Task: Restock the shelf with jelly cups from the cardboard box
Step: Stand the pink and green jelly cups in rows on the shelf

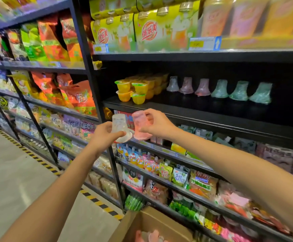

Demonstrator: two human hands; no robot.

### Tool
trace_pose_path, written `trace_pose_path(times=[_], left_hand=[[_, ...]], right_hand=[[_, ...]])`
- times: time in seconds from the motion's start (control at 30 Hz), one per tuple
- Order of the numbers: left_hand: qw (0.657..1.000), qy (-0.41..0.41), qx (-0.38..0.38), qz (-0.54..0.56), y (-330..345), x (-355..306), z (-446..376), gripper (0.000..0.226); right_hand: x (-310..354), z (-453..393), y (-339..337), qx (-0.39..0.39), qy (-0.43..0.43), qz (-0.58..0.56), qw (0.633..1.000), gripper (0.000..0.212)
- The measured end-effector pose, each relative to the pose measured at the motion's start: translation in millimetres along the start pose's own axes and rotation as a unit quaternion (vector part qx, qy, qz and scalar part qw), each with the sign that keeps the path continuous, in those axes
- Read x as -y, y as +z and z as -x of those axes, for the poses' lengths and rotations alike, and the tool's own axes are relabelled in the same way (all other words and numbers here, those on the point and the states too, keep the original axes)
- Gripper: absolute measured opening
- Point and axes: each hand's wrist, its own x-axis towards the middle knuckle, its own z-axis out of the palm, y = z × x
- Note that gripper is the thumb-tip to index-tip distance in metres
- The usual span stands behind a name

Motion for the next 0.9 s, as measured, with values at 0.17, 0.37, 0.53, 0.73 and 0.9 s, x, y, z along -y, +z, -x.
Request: trace_pose_path(times=[0.17, 0.37, 0.53, 0.73, 0.9], left_hand=[[0.998, 0.037, 0.047, 0.005, 44, -30, -17, 0.026], [0.991, 0.080, 0.105, 0.002, 113, -79, -32, 0.032], [0.982, 0.123, 0.144, 0.008, 176, -128, -38, 0.028], [0.973, 0.147, 0.173, 0.041, 245, -182, -38, 0.020], [0.970, 0.156, 0.181, 0.048, 291, -210, -35, 0.020]], right_hand=[[-20, 20, -41, -0.045, 0.038, 0.015, 0.998, 0.063], [-46, 52, -114, -0.099, 0.067, 0.049, 0.992, 0.063], [-76, 78, -181, -0.153, 0.088, 0.081, 0.981, 0.064], [-107, 108, -253, -0.196, 0.108, 0.089, 0.971, 0.058], [-133, 122, -297, -0.215, 0.116, 0.101, 0.965, 0.058]])
